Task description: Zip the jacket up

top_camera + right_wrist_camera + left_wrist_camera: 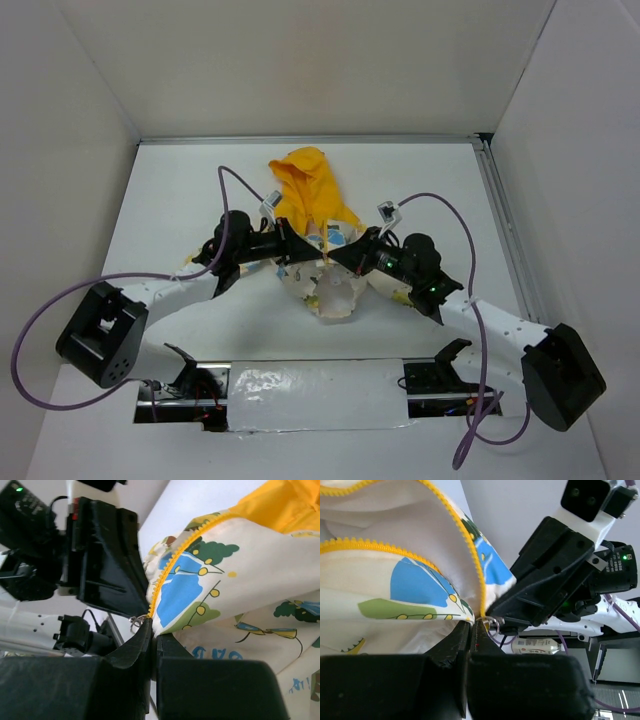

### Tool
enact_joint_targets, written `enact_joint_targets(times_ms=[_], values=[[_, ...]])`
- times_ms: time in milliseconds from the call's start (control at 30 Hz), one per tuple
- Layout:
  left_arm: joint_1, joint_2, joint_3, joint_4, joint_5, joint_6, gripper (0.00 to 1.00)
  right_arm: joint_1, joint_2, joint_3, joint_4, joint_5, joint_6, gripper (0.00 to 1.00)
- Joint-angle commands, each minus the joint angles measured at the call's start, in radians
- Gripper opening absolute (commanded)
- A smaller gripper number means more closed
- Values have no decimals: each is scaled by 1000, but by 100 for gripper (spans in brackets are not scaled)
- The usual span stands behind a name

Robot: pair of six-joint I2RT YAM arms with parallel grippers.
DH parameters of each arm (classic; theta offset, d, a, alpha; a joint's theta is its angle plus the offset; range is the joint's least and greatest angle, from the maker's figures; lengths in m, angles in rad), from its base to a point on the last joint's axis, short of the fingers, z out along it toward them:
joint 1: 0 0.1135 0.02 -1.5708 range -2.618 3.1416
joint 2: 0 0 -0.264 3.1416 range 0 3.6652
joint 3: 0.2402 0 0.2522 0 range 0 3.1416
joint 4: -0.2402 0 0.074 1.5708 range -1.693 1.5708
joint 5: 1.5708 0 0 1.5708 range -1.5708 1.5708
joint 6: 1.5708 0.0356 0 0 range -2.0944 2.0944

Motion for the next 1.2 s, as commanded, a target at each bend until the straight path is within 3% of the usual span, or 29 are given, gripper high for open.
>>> enact_joint_targets(times_ms=[0, 300, 700, 933, 1167], values=[[-4, -55, 19, 120, 79, -11, 0, 7, 26, 37, -27, 62, -27, 0], [1, -170, 42, 2, -25, 68, 0, 30, -37, -9, -125, 130, -78, 0], [-25, -118, 137, -96, 14, 138, 0, 51, -18, -38, 120, 117, -38, 0], [-27, -253, 101, -145, -2, 207, 0, 34, -141, -65, 119, 160, -53, 0], [-28, -367, 55, -231, -130, 242, 0, 28, -233, -57, 39, 125, -92, 0]])
